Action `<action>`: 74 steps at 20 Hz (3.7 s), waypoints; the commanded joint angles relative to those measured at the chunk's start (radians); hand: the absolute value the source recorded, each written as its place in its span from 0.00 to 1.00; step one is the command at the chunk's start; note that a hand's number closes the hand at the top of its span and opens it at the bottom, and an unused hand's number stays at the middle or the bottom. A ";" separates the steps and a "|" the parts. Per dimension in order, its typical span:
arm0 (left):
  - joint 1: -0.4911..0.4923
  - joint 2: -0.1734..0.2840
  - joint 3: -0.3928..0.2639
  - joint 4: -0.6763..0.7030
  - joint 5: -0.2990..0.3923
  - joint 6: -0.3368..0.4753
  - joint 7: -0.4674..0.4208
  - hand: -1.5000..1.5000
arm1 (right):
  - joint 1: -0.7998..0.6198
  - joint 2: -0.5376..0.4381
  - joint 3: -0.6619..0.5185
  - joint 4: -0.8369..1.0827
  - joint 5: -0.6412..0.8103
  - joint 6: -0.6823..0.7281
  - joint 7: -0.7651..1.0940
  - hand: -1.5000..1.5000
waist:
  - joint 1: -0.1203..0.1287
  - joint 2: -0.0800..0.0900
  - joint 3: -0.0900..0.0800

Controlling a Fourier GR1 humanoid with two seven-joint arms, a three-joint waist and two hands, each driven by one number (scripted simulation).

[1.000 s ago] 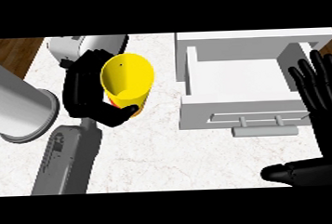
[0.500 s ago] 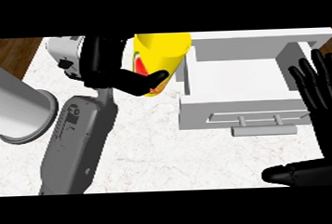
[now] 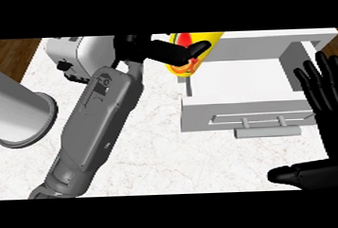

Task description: Pick up the cup, place it into the drawer and close the drawer

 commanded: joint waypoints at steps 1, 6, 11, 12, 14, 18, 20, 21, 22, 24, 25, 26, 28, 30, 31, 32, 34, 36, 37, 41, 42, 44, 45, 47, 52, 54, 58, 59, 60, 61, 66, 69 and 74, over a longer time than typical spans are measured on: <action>-0.040 0.000 -0.020 0.042 -0.010 0.035 0.026 1.00 | 0.059 0.057 0.089 -0.062 0.081 -0.037 0.000 0.00 | 0.004 -0.002 0.000; -0.177 0.000 -0.050 0.241 0.069 0.087 -0.033 1.00 | -0.042 -0.015 -0.027 0.058 -0.010 0.011 -0.024 0.00 | -0.006 0.002 0.000; -0.217 0.000 -0.146 0.409 0.189 0.132 -0.157 1.00 | 0.027 0.013 0.023 -0.005 0.002 0.018 -0.026 0.00 | -0.031 0.006 0.000; -0.251 0.000 -0.129 0.432 0.173 0.128 -0.119 1.00 | 0.028 -0.015 -0.019 0.008 -0.026 0.039 -0.034 0.00 | -0.024 0.005 0.000; -0.279 0.000 -0.200 0.416 0.234 0.184 -0.084 1.00 | 0.020 0.004 0.005 -0.014 -0.009 0.008 0.006 0.00 | -0.027 0.003 0.000; -0.235 0.000 -0.268 0.537 0.275 0.128 -0.204 1.00 | -0.041 -0.004 0.007 0.027 0.003 0.009 -0.008 0.00 | -0.046 0.013 0.000; -0.279 0.000 -0.311 0.558 0.295 0.168 -0.172 1.00 | 0.043 0.010 0.041 -0.007 0.005 0.042 -0.039 0.00 | -0.064 0.012 0.001; -0.317 0.000 -0.299 0.592 0.306 0.166 -0.165 1.00 | -0.058 -0.005 0.006 0.018 -0.010 0.006 0.011 0.00 | -0.057 0.014 0.001; -0.336 0.000 -0.269 0.637 0.292 0.121 -0.173 1.00 | -0.062 -0.036 -0.021 0.041 -0.047 0.045 0.002 0.00 | -0.053 0.017 0.001; -0.327 0.000 -0.330 0.632 0.323 0.145 -0.197 1.00 | -0.067 0.014 0.028 0.039 0.015 -0.002 -0.012 0.00 | -0.071 0.020 0.001; -0.340 0.000 -0.369 0.618 0.343 0.189 -0.161 1.00 | -0.073 0.006 0.032 0.080 0.010 0.028 -0.044 0.00 | -0.087 0.022 0.002; -0.316 0.000 -0.367 0.645 0.339 0.159 -0.203 1.00 | -0.043 0.020 0.037 0.051 0.008 0.015 -0.031 0.00 | -0.081 0.021 0.001; -0.342 0.000 -0.404 0.640 0.361 0.174 -0.152 1.00 | -0.059 0.016 0.028 0.055 -0.003 0.021 -0.043 0.00 | -0.084 0.019 0.001; -0.304 0.000 -0.476 0.627 0.348 0.220 -0.145 1.00 | -0.023 -0.027 0.002 0.043 -0.047 0.074 -0.032 0.00 | -0.093 0.017 0.002; -0.361 0.000 -0.463 0.679 0.334 0.213 -0.135 1.00 | -0.107 0.020 0.042 0.075 -0.009 0.014 -0.013 0.00 | -0.088 0.025 0.001; -0.372 0.000 -0.484 0.661 0.342 0.222 -0.112 1.00 | -0.040 0.000 0.026 0.025 -0.024 0.040 -0.021 0.00 | -0.095 0.019 0.002; -0.334 0.000 -0.531 0.670 0.334 0.257 -0.137 0.00 | -0.087 0.023 0.069 0.031 0.004 0.014 0.006 0.00 | -0.114 0.027 0.001; -0.329 0.000 -0.544 0.649 0.362 0.271 -0.119 0.00 | -0.105 0.004 0.027 0.022 -0.033 0.011 0.031 0.00 | -0.103 0.022 0.001; -0.373 0.000 -0.547 0.630 0.374 0.277 -0.075 0.00 | -0.071 0.010 0.029 0.048 -0.034 0.037 -0.024 0.00 | -0.091 0.019 0.002; -0.312 0.000 -0.543 0.601 0.436 0.254 -0.175 0.00 | -0.130 0.021 0.023 0.076 -0.047 0.015 -0.006 0.00 | -0.102 0.028 0.001; -0.356 0.000 -0.508 0.594 0.464 0.246 -0.153 0.00 | -0.101 0.008 0.029 0.006 -0.069 0.021 0.044 0.00 | -0.100 0.020 0.000; -0.337 0.000 -0.489 0.594 0.484 0.197 -0.219 0.00 | -0.135 0.003 0.001 0.056 -0.099 0.030 0.025 0.00 | -0.070 0.020 0.000; -0.336 0.000 -0.505 0.555 0.513 0.239 -0.209 0.00 | -0.108 0.022 0.038 0.025 -0.077 0.022 0.031 0.00 | -0.085 0.018 0.000; -0.304 0.000 -0.464 0.553 0.529 0.191 -0.297 0.00 | -0.034 0.004 0.007 -0.017 -0.152 0.062 0.045 0.00 | -0.067 0.013 0.000; -0.294 0.000 -0.434 0.485 0.577 0.144 -0.287 0.00 | -0.030 0.002 0.007 -0.004 -0.148 0.074 0.024 0.00 | -0.016 0.001 0.000; -0.272 0.034 -0.395 0.444 0.565 0.138 -0.234 0.00 | -0.035 -0.025 -0.003 -0.038 -0.133 0.075 0.041 1.00 | 0.014 -0.007 -0.001; -0.214 0.067 -0.373 0.356 0.570 0.156 -0.226 0.00 | -0.003 -0.109 -0.011 0.003 -0.103 0.187 0.005 1.00 | 0.036 -0.011 -0.001; -0.140 0.092 -0.370 0.357 0.564 0.122 -0.286 0.00 | 0.046 -0.123 0.006 -0.092 -0.085 0.187 0.043 1.00 | 0.026 -0.011 -0.001; -0.192 0.085 -0.360 0.295 0.576 0.207 -0.213 0.00 | 0.010 -0.141 -0.006 -0.003 -0.032 0.207 -0.014 1.00 | 0.050 -0.015 -0.001; -0.143 0.105 -0.353 0.261 0.574 0.204 -0.228 0.00 | 0.082 -0.132 0.019 -0.089 -0.030 0.216 -0.003 1.00 | 0.034 -0.015 -0.001; 0.064 0.244 -0.350 0.090 0.575 0.170 -0.191 0.00 | 0.094 -0.162 0.029 -0.043 0.067 0.246 -0.047 1.00 | 0.046 -0.012 0.000; 0.178 0.295 -0.347 -0.049 0.570 0.184 -0.173 0.00 | 0.100 -0.176 0.053 -0.066 0.124 0.242 -0.014 1.00 | 0.043 -0.012 -0.001; 0.379 0.404 -0.319 -0.275 0.590 0.169 -0.117 0.00 | 0.034 -0.135 0.101 0.047 0.247 0.186 -0.024 1.00 | 0.050 -0.009 0.000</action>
